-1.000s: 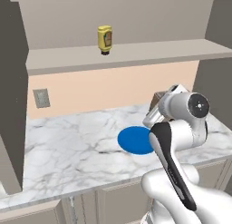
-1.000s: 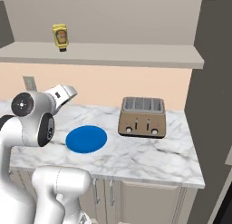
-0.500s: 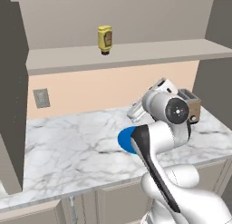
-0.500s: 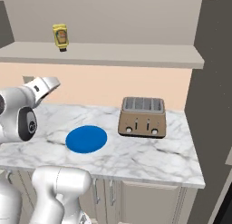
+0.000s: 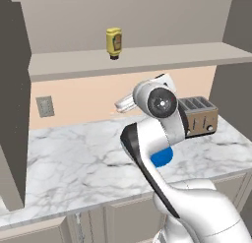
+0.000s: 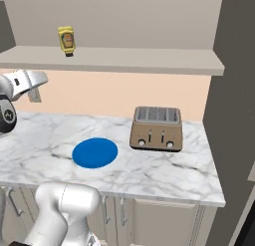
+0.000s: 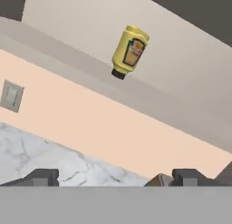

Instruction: Move the hot dog bun to the plate on the dining table and place the condiment next to that plate. Then navigate to the fridge and take the sausage and place it on the plate as well.

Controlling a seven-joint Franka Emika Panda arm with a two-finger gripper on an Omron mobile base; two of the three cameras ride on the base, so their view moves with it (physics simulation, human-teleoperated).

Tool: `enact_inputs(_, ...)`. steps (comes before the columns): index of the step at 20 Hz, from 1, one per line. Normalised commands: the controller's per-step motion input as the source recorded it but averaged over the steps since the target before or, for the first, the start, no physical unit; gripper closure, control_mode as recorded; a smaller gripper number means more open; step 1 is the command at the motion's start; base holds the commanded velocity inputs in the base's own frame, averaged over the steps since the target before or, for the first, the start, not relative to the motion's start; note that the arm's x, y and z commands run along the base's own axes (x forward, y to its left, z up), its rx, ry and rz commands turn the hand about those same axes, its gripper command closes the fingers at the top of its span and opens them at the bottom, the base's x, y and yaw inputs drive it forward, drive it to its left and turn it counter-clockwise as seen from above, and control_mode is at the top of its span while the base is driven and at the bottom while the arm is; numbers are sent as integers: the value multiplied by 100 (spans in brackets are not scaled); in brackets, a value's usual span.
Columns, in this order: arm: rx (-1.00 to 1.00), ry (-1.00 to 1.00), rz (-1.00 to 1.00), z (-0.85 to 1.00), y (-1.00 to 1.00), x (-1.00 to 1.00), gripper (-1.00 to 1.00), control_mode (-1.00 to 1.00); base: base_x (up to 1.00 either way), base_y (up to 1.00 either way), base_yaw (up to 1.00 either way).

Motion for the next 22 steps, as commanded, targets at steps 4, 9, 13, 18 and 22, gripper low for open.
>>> enact_inputs(4,44,-18,-6,35,42,6,-100,-100,0,0,0)
enact_inputs(9,48,-29,0,32,11,23,-100,-100,0,0,0)
enact_inputs(13,42,-15,0,48,0,46,-100,-100,0,0,0)
enact_inputs(18,3,2,0,23,0,29,-100,-100,0,0,0)
enact_inputs(22,0,5,0,0,0,14,-100,-100,0,0,0)
